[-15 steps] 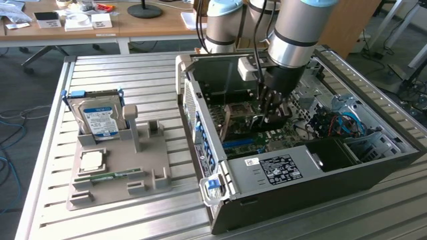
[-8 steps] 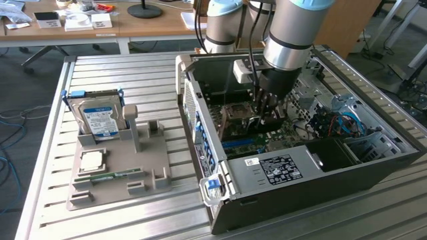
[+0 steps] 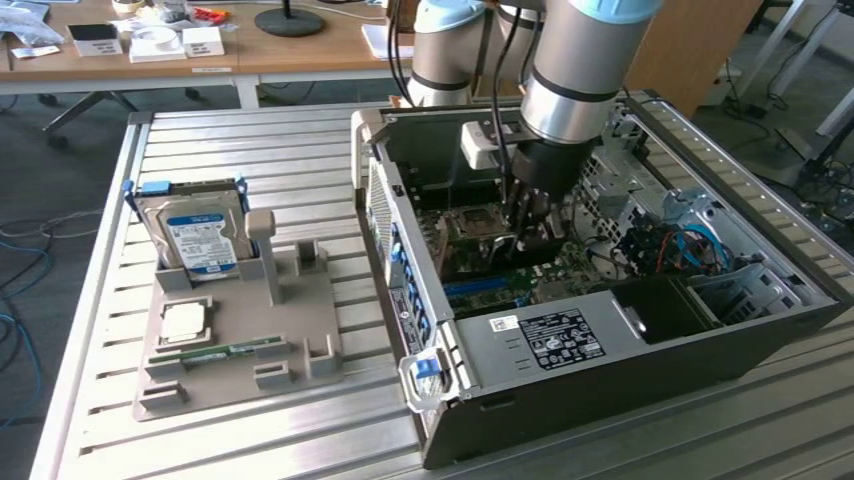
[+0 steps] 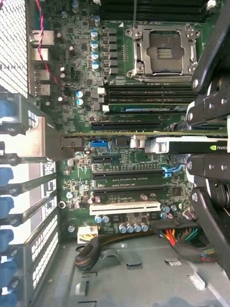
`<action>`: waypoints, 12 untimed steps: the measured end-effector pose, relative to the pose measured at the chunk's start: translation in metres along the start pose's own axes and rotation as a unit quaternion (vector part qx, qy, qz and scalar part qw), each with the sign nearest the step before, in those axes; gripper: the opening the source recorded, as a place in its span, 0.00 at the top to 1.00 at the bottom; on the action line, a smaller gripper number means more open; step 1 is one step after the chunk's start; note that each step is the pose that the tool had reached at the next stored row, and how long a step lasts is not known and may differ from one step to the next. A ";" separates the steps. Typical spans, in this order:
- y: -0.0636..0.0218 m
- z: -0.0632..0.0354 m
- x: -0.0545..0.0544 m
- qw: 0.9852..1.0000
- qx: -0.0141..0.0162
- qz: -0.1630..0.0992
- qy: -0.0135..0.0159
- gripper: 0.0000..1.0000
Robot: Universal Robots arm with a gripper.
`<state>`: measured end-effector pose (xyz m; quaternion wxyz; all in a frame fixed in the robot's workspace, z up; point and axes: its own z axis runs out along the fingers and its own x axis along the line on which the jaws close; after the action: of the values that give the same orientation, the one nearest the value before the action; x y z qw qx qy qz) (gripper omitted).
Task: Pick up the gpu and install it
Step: 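Insert the gpu into the slot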
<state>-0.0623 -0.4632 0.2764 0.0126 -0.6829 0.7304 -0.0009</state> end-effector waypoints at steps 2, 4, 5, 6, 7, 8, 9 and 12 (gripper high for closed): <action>0.0029 0.0005 0.000 1.000 0.000 0.000 0.000 0.73; 0.0046 0.0023 0.000 1.000 0.000 0.000 0.000 0.73; 0.0058 0.0057 0.001 1.000 0.000 0.000 0.000 0.73; 0.0060 0.0062 0.001 1.000 0.000 0.000 0.000 0.73; 0.0067 0.0064 0.001 1.000 0.000 0.000 0.000 0.73; 0.0078 0.0066 0.001 1.000 0.000 0.000 0.000 0.73; 0.0091 0.0067 0.001 1.000 0.000 0.000 0.000 0.73; 0.0101 0.0066 0.001 1.000 0.000 0.000 0.000 0.73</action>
<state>-0.0723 -0.4632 0.2697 0.0125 -0.6829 0.7304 -0.0009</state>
